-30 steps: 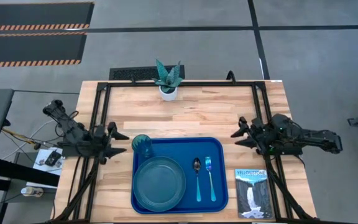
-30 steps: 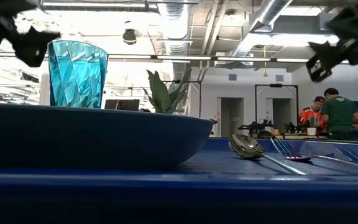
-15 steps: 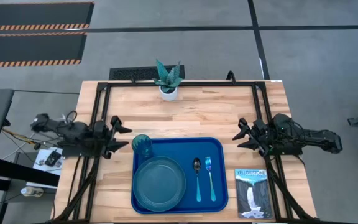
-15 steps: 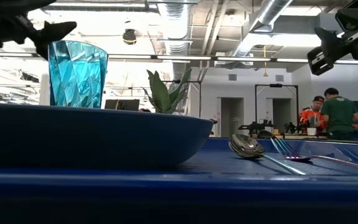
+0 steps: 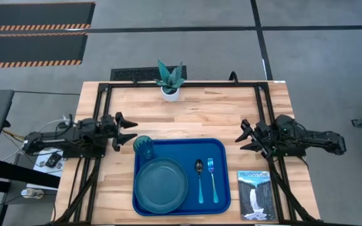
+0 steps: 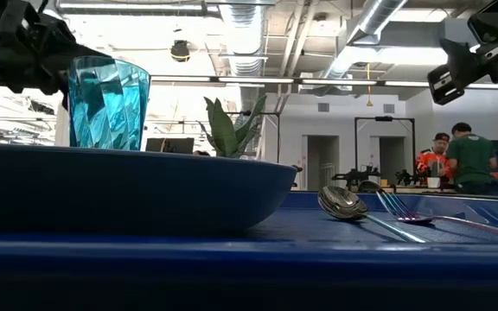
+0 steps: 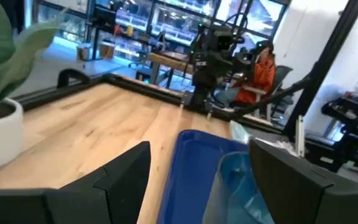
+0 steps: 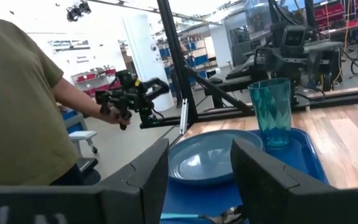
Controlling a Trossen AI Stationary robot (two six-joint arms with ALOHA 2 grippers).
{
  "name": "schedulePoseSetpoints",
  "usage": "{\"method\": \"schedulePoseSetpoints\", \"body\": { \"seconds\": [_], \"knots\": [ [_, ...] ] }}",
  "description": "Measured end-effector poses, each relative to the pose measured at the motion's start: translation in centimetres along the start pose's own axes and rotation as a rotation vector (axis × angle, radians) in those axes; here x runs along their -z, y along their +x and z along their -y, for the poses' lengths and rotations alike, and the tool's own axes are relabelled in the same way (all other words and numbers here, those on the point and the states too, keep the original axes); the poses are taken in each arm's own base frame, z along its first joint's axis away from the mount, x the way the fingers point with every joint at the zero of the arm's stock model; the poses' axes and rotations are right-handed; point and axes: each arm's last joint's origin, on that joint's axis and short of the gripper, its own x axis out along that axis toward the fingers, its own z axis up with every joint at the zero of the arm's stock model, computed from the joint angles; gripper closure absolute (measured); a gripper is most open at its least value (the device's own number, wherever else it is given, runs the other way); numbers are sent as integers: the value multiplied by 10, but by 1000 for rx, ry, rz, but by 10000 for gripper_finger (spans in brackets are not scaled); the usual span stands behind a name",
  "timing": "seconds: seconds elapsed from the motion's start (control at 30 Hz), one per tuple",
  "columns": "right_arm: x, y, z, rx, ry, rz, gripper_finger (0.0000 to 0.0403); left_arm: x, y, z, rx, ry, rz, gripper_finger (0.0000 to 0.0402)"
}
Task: Pick and place plate/cup/fork/spoon on tray
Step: Return to Home Position
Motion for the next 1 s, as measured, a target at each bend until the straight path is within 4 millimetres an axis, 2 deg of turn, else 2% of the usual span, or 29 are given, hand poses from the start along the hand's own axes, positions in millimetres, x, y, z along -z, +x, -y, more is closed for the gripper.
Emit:
{"method": "schedulePoseSetpoints", "body": {
  "seconds": [0.23, 0.5, 0.6, 0.73, 1.0],
  "knots": [
    [2, 0, 1, 10, -19, -19, 204, 3, 4, -2, -51, -41, -53, 140],
    [-2, 0, -2, -38, -99, 13, 207, 4, 4, -2, -36, -40, -66, 140],
    [2, 0, 0, -20, -111, -24, 207, 4, 4, -2, -36, -24, -67, 140],
    [7, 0, 4, 33, -139, -72, 207, 4, 4, -2, -36, -18, -67, 140],
    [5, -4, 15, 281, -174, -44, 209, 4, 4, -2, -41, -17, -66, 140]
  ]
}}
